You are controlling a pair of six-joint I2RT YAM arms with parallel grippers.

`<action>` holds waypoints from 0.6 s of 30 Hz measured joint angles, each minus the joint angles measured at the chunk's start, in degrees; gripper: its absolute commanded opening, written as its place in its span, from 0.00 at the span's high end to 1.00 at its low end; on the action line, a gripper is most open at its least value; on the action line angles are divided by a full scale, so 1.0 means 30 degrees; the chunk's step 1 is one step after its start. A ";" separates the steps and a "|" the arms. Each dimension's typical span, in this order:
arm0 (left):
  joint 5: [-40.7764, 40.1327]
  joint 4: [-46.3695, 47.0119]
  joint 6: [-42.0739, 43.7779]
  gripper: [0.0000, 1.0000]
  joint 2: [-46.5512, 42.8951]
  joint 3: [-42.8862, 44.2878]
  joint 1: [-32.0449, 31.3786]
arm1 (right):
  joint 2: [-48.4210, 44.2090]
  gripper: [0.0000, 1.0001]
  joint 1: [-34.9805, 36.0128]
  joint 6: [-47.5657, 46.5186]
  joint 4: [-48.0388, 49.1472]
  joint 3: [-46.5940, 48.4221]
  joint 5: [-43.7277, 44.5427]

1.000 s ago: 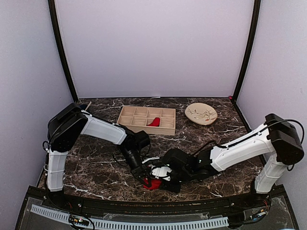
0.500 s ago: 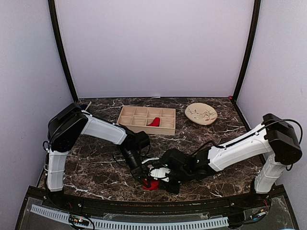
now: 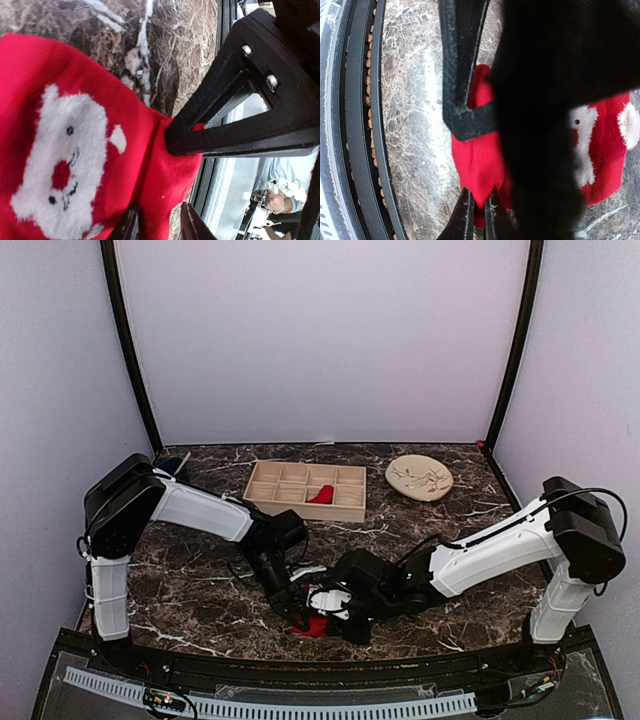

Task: Roll the socks
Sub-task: Roll the sock at the center of the board.

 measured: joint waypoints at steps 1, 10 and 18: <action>-0.0102 0.0131 -0.0080 0.69 -0.0146 -0.0146 0.0036 | 0.0015 0.95 -0.0022 0.0007 0.0058 0.0000 -0.0051; -0.0634 0.0583 -0.0517 0.68 -0.0685 -0.0736 0.0379 | 0.0036 0.96 -0.0182 0.0474 0.0546 0.0000 -0.0073; -0.0882 0.0801 -0.0845 0.67 -0.1020 -0.1122 0.0699 | 0.0066 0.96 -0.0197 0.0648 0.0721 0.0000 -0.0073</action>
